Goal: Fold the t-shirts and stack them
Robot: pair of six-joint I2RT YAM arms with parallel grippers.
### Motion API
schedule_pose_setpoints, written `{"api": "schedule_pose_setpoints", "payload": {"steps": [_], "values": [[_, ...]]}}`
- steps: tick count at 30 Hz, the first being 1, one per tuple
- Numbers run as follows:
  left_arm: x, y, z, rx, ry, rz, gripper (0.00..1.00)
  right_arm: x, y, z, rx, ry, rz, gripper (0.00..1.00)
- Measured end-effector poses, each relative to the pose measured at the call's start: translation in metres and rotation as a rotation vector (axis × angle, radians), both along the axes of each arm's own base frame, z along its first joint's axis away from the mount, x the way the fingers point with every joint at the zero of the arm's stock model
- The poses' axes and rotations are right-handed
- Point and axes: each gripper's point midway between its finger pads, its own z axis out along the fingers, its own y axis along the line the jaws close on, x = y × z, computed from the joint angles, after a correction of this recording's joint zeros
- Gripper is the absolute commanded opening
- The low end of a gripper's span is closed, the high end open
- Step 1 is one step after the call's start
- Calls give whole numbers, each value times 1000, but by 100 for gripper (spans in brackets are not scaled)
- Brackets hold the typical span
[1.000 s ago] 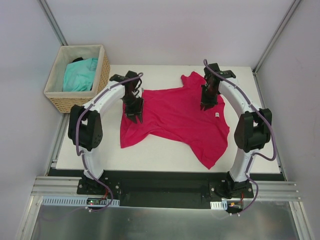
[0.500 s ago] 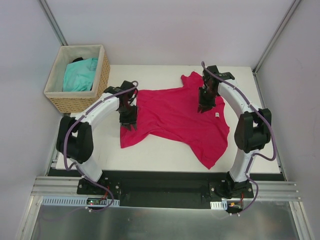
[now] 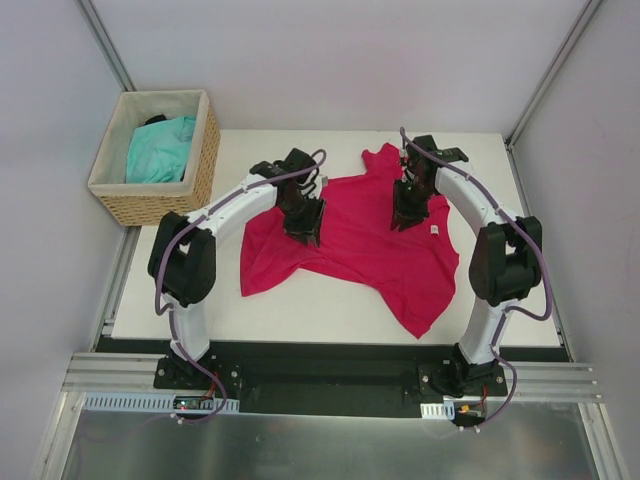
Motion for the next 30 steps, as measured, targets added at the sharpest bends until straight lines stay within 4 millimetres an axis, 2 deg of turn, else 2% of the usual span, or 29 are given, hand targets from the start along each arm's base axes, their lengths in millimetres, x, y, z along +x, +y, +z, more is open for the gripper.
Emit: {"api": "schedule_pose_setpoints", "payload": {"steps": [2, 5, 10, 13, 15, 17, 20, 23, 25, 27, 30], "values": [[-9, -4, -6, 20, 21, -25, 36, -6, 10, -1, 62, 21, 37, 41], [-19, -4, -12, 55, 43, -40, 36, -18, 29, -3, 181, 57, 103, 43], [-13, 14, -16, 147, 22, 0, 36, -57, 43, -20, 277, 143, 187, 42], [-3, 26, -9, 187, -8, 47, 36, -75, 49, -26, 292, 180, 223, 42], [6, 33, 3, 192, -46, 84, 38, -80, 54, -28, 294, 185, 249, 42], [20, 45, 26, 173, -102, 143, 40, -84, 60, -30, 292, 181, 282, 42], [42, 68, 71, 107, -197, 251, 41, -88, 72, -30, 293, 161, 342, 40], [66, 101, 126, 28, -318, 366, 42, -93, 83, -32, 292, 152, 397, 39], [73, 115, 150, -6, -377, 409, 42, -94, 91, -35, 290, 150, 432, 39], [74, 118, 166, -32, -413, 417, 41, -93, 98, -39, 285, 152, 458, 38], [69, 110, 167, -59, -404, 394, 41, -91, 107, -47, 272, 162, 490, 36]]}}
